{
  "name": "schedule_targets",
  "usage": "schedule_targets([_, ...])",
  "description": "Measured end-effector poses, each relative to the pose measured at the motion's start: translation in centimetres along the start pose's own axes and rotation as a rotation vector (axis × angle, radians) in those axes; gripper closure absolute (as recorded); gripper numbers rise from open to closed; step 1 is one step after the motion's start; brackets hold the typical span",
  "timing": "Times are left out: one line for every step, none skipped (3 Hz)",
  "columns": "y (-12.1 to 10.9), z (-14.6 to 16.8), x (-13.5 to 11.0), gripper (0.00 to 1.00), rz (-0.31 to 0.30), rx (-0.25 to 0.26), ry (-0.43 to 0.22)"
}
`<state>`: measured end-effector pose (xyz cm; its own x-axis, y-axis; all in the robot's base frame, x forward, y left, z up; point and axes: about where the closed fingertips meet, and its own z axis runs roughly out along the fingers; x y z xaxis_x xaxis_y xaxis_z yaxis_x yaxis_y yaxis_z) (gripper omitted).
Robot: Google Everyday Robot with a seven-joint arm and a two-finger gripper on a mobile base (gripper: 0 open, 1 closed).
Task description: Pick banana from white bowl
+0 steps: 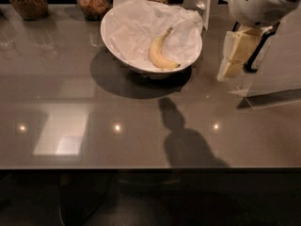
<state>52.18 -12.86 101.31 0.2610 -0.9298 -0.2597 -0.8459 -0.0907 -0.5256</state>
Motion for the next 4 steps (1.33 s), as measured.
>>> schedule_targets([-0.1,-0.1,0.0,0.0,-0.051,0.002,0.0])
schedule_targets([-0.1,-0.1,-0.1,0.0,-0.051,0.002,0.0])
schedule_targets([-2.0,1.4,-1.3,0.0,-0.172,0.029,-0.003])
schedule_targets([-5.8,4.8,-3.8,0.0,-0.343,0.059,-0.029])
